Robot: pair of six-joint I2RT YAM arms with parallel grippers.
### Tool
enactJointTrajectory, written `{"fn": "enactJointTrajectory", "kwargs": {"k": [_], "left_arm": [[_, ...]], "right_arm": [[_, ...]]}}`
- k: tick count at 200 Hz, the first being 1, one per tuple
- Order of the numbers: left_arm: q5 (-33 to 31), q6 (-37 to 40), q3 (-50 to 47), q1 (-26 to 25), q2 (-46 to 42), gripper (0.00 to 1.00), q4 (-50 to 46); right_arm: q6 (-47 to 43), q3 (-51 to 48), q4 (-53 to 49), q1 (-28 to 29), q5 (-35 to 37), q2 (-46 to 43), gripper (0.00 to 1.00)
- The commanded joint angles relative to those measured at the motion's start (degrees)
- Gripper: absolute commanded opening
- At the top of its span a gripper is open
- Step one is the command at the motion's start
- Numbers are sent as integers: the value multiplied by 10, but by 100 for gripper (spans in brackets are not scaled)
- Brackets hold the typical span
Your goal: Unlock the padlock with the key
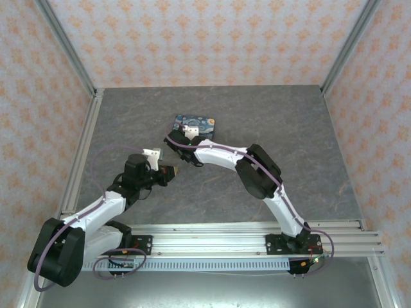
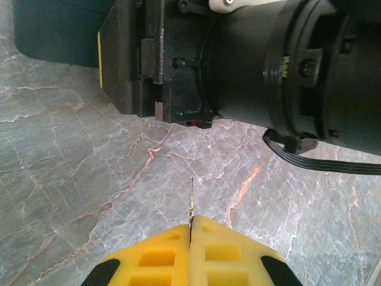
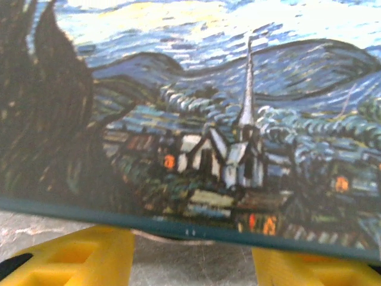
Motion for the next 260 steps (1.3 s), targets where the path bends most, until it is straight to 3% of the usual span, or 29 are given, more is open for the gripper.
{"fn": "enactJointTrajectory", "kwargs": {"k": [1, 122, 135, 165, 182, 260], "left_arm": [[-8, 17, 16, -3, -3, 0, -5], [-5, 29, 11, -3, -3, 0, -4], [-6, 30, 9, -3, -4, 0, -5], [-7, 32, 4, -3, -7, 0, -4], [-8, 35, 1, -3, -8, 0, -5], [-20, 31, -16, -2, -47, 0, -26]], "right_arm": [[14, 22, 5, 1, 49, 15, 54], [28, 72, 19, 0, 83, 74, 48], [25, 76, 20, 0, 88, 76, 40], [10, 75, 22, -3, 90, 67, 9], [-5, 63, 27, -6, 78, 50, 0], [-28, -72, 83, -31, -53, -79, 0]]}}
